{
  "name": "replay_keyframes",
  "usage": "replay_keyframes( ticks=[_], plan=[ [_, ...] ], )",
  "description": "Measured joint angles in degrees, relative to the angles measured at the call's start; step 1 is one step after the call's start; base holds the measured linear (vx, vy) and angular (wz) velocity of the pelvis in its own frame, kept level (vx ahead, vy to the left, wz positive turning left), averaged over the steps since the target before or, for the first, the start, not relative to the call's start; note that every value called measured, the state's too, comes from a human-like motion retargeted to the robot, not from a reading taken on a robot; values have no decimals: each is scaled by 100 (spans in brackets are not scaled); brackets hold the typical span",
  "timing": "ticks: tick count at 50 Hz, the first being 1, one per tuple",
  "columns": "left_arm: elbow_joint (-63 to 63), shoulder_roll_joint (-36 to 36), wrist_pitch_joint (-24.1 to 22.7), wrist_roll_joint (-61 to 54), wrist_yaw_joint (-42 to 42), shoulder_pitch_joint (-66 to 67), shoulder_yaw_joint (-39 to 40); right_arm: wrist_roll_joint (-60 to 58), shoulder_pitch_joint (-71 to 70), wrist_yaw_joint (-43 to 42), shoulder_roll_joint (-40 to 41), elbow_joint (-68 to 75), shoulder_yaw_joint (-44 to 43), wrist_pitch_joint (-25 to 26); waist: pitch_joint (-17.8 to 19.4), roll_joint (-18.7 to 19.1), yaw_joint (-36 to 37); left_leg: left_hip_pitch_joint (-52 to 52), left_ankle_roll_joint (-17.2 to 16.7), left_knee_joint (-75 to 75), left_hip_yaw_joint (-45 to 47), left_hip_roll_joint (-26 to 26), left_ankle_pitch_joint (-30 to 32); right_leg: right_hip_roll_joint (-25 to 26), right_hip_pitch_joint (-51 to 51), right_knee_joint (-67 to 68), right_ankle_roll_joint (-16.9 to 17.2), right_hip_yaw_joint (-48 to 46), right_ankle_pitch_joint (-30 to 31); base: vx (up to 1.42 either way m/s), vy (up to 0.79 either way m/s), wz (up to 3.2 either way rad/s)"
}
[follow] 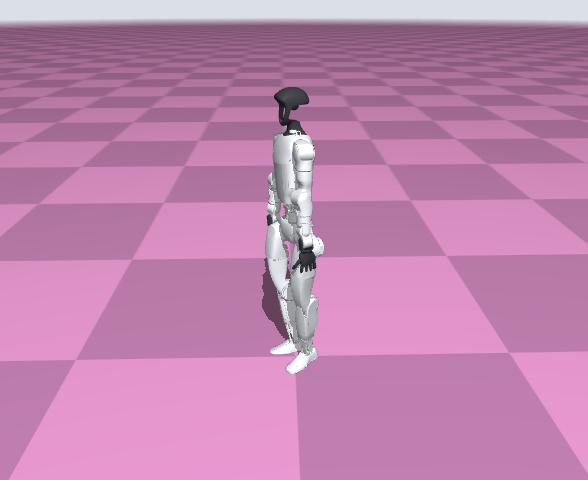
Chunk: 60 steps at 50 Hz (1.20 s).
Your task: In place motions
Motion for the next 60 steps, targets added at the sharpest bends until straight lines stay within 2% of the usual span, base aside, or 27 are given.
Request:
replay_keyframes(
  ticks=[8,13,20,25,28,29,30,33,40,45,50,53,60],
  plan=[
    [432,-39,117,-18,-243,1918,504,532,-990,497,788,-1616,833,-396,7,49,-91,49,-12,-38,24,-4,-6,20,-39,36,-6,136,9,0,0,0],
    [461,36,185,104,-324,2429,552,739,-1264,547,886,-2147,1085,-587,37,-11,-83,84,-15,-43,1,-32,10,-12,9,37,-8,97,4,0,0,0],
    [255,-89,264,-398,-17,1949,883,339,-1060,516,666,-2048,1182,-710,9,-95,-96,56,-3,-42,-65,-56,40,-43,43,21,-3,-12,-7,0,0,0],
    [120,-264,126,-1210,235,847,946,-105,-570,373,413,-1195,926,-546,-20,-129,-49,5,22,-15,-86,-46,31,-37,44,8,8,-62,-4,-3,-1,-37],
    [-223,-315,81,-1463,139,162,843,-580,-215,298,200,-560,638,-240,161,-225,1651,119,310,-297,1566,25,123,402,-59,70,-111,1568,200,-3,-1,-334],
    [-426,-318,78,-1448,108,-19,635,-764,-84,260,98,-345,460,-161,79,-233,1063,51,149,-159,936,22,64,203,-29,44,-52,969,127,-5,-1,389],
    [-672,-321,71,-1425,76,-216,341,-979,62,211,-24,-94,224,-78,-67,-239,-68,-97,-134,116,-247,20,-27,-169,31,-10,52,-166,-13,-5,-1,490],
    [-1456,-281,-70,-1251,-94,-575,106,-1265,504,97,-328,360,-31,186,-7,-160,177,-26,80,-71,64,1,49,58,26,-19,7,95,3,-3,0,40],
    [-2860,-124,-380,-1180,70,-1179,-355,-1174,1285,-291,-909,899,-829,485,37,-152,96,-56,59,-48,49,33,38,46,28,-29,30,17,-7,0,0,0],
    [-3120,73,-389,-864,106,-1217,-590,-722,1384,-478,-1004,987,-1158,503,68,-120,115,-55,52,-38,68,45,42,39,33,-26,30,-18,-15,0,0,0],
    [-2682,103,-337,-428,105,-863,-710,-501,1102,-468,-776,845,-1036,435,45,-79,226,-48,49,-44,77,40,46,33,39,-28,23,-35,-24,2,1,3],
    [-1953,24,-300,-197,120,-490,-625,-476,801,-323,-524,569,-746,348,18,-52,316,-18,50,-59,84,31,47,48,47,-30,4,-9,-24,6,2,9],
    [252,9,126,-103,-139,652,293,-259,-117,239,110,-484,253,-4,48,-61,459,185,32,-104,174,1,7,87,120,-10,-40,194,-10,4,0,-5]
  ],
)
